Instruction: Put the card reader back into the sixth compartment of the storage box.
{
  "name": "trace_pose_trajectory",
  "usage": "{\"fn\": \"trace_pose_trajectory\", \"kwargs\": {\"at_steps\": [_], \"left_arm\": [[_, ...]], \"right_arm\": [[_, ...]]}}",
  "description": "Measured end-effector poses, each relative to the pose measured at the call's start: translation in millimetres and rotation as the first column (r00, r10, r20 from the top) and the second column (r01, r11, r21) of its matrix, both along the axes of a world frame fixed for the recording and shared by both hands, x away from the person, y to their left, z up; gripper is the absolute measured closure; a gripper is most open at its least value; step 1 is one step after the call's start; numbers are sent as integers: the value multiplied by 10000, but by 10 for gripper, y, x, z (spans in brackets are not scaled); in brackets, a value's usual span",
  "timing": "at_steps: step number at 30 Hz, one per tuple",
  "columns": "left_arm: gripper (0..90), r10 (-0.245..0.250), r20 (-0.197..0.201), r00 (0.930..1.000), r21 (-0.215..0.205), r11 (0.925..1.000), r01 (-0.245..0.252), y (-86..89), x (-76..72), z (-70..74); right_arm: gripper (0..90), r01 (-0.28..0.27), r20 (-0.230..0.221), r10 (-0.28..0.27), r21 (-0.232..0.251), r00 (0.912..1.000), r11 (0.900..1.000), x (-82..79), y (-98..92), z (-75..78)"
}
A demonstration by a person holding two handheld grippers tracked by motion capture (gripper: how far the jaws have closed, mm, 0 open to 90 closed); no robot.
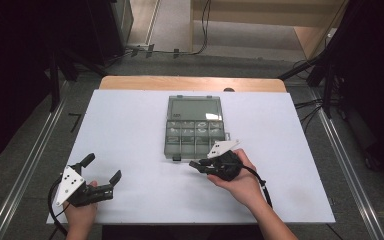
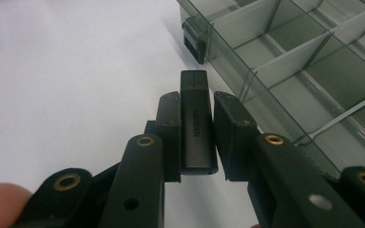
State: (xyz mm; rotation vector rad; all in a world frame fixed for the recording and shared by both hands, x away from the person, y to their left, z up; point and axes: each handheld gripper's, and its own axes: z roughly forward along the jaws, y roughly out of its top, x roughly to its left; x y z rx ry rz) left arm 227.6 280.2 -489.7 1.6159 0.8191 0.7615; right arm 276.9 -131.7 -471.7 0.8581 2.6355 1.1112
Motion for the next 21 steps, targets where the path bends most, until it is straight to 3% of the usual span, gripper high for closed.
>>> {"fn": "trace_pose_trajectory", "kwargs": {"at_steps": [21], "left_arm": [[0,-1,-6,10000,-2,10000,1,-1,0,0]], "right_arm": [[707,72,71,-72,39,9999,10000,86,-1,95]]}}
